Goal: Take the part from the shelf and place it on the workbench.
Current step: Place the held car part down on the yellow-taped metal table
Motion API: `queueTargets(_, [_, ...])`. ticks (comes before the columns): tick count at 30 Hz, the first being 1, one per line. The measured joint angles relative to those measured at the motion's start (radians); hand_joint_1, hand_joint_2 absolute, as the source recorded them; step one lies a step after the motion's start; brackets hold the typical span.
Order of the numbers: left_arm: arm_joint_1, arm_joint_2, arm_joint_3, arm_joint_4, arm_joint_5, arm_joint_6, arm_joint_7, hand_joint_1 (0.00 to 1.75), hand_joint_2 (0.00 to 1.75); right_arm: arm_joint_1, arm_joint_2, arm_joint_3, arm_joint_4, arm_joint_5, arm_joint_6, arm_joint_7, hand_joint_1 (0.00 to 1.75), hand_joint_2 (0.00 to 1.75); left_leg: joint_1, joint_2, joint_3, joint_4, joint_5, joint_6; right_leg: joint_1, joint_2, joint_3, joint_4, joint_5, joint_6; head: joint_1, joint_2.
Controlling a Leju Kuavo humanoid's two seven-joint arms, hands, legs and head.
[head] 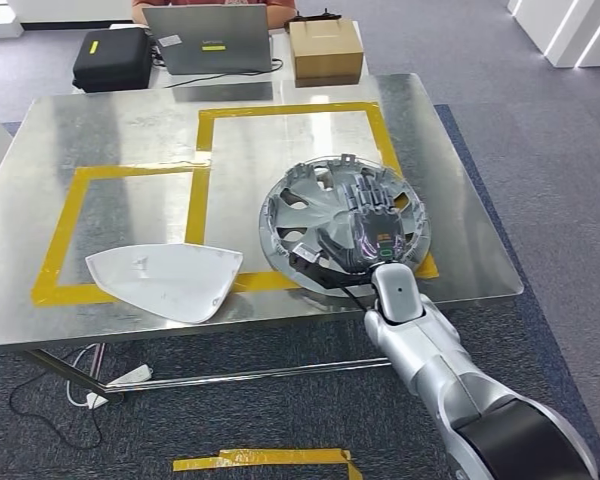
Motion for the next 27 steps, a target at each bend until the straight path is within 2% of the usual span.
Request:
queueTargets(8, [0.0,0.001,0.0,0.0,0.0,-0.006,0.0,0.0,0.0,-0.004,0.0,0.009,-0.008,0.05,-0.011,0.038,0.0,0.0,-0.005,0.0,-0.002,0.005,-0.004,0.006,-0.004,0.0,0.0,-0.001,0.001,0.004,0.0,0.0])
queueTargets(11, [0.0,0.001,0.0,0.0,0.0,-0.007,0.0,0.0,0.0,-0.008,0.002,0.014,-0.012,0.069,-0.011,0.049,0.0,0.0,-0.008,-0.001,-0.003,0.005,-0.006,0.012,-0.007,-0.001,0.002,-0.004,0.001,0.011,0.0,0.0])
queueTargets(13, [0.0,0.001,0.0,0.0,0.0,-0.007,0.0,0.0,0.0,-0.013,0.004,0.02,-0.017,0.077,-0.01,0.053,0.0,0.0,-0.002,-0.003,0.004,-0.006,-0.001,0.021,-0.007,-0.002,-0.004,0.003,-0.008,0.016,0.001,0.0])
queueTargets(14, [0.0,0.0,0.0,0.0,0.0,-0.007,0.0,0.0,0.0,-0.016,0.005,0.022,-0.02,0.08,-0.01,0.055,0.0,0.0,0.001,-0.005,0.008,-0.012,0.001,0.025,-0.006,-0.001,-0.016,0.028,-0.024,0.017,0.003,0.0])
queueTargets(15, [-0.001,0.0,0.0,0.0,0.0,-0.007,-0.001,0.0,0.0,-0.019,0.005,0.024,-0.022,0.082,-0.009,0.058,0.0,0.0,0.004,-0.008,0.012,-0.017,0.003,0.028,-0.006,0.002,-0.039,0.075,-0.049,0.017,0.006,0.0])
queueTargets(17, [-0.002,-0.002,0.0,0.0,0.0,-0.008,-0.001,0.0,0.0,-0.02,0.005,0.026,-0.022,0.087,-0.008,0.063,0.0,0.0,0.003,-0.019,0.013,-0.017,0.003,0.03,-0.005,0.008,-0.109,0.213,-0.106,0.017,0.009,0.0])
queueTargets(18, [-0.001,-0.003,0.0,0.0,0.0,-0.009,-0.001,0.0,0.0,-0.018,0.004,0.027,-0.022,0.089,-0.008,0.065,0.0,0.0,0.003,-0.027,0.013,-0.017,0.002,0.03,-0.004,0.009,-0.14,0.268,-0.12,0.016,0.009,0.0])
queueTargets(19, [0.0,-0.003,0.0,0.0,0.0,-0.009,-0.001,0.0,0.0,-0.015,0.004,0.027,-0.022,0.09,-0.008,0.066,0.0,0.0,0.003,-0.036,0.013,-0.017,0.002,0.03,-0.004,0.01,-0.158,0.29,-0.115,0.015,0.009,0.0])
queueTargets(20, [0.0,-0.003,0.0,0.0,0.0,-0.009,-0.001,0.0,0.0,-0.014,0.003,0.027,-0.022,0.091,-0.007,0.066,0.0,0.0,0.003,-0.047,0.014,-0.016,0.001,0.028,-0.004,0.012,-0.154,0.27,-0.089,0.012,0.009,0.0])
queueTargets(21, [0.001,-0.004,0.0,0.0,0.0,-0.009,-0.001,0.0,0.0,-0.015,0.003,0.027,-0.022,0.092,-0.008,0.067,0.0,0.0,0.003,-0.058,0.016,-0.016,0.0,0.026,-0.003,0.019,-0.132,0.214,-0.049,0.008,0.009,0.0])
queueTargets(23, [0.0,-0.005,0.0,0.0,0.0,-0.009,-0.002,0.0,0.0,-0.016,0.003,0.027,-0.022,0.092,-0.008,0.067,0.0,0.0,0.004,-0.082,0.017,-0.014,-0.002,0.018,-0.006,0.058,-0.071,0.079,0.014,0.0,0.008,0.0])
queueTargets(24, [-0.001,-0.005,0.0,0.0,0.0,-0.01,-0.002,0.0,0.0,-0.017,0.003,0.028,-0.022,0.093,-0.007,0.067,0.0,0.0,0.005,-0.092,0.014,-0.013,-0.001,0.011,-0.006,0.075,-0.048,0.036,0.025,-0.004,0.008,0.0])
queueTargets(25, [-0.001,-0.006,0.0,0.0,0.0,-0.01,-0.002,0.0,0.0,-0.017,0.002,0.028,-0.022,0.093,-0.007,0.067,0.0,0.0,0.008,-0.102,0.009,-0.012,0.001,0.003,-0.006,0.085,-0.038,0.018,0.024,-0.006,0.006,0.0])
queueTargets(27, [0.001,-0.005,0.0,0.0,0.0,-0.011,-0.002,0.0,0.0,-0.017,0.003,0.029,-0.022,0.094,-0.007,0.068,0.0,0.0,0.013,-0.12,0.0,-0.012,0.004,-0.012,-0.004,0.071,-0.032,0.01,0.021,-0.013,0.007,0.0])
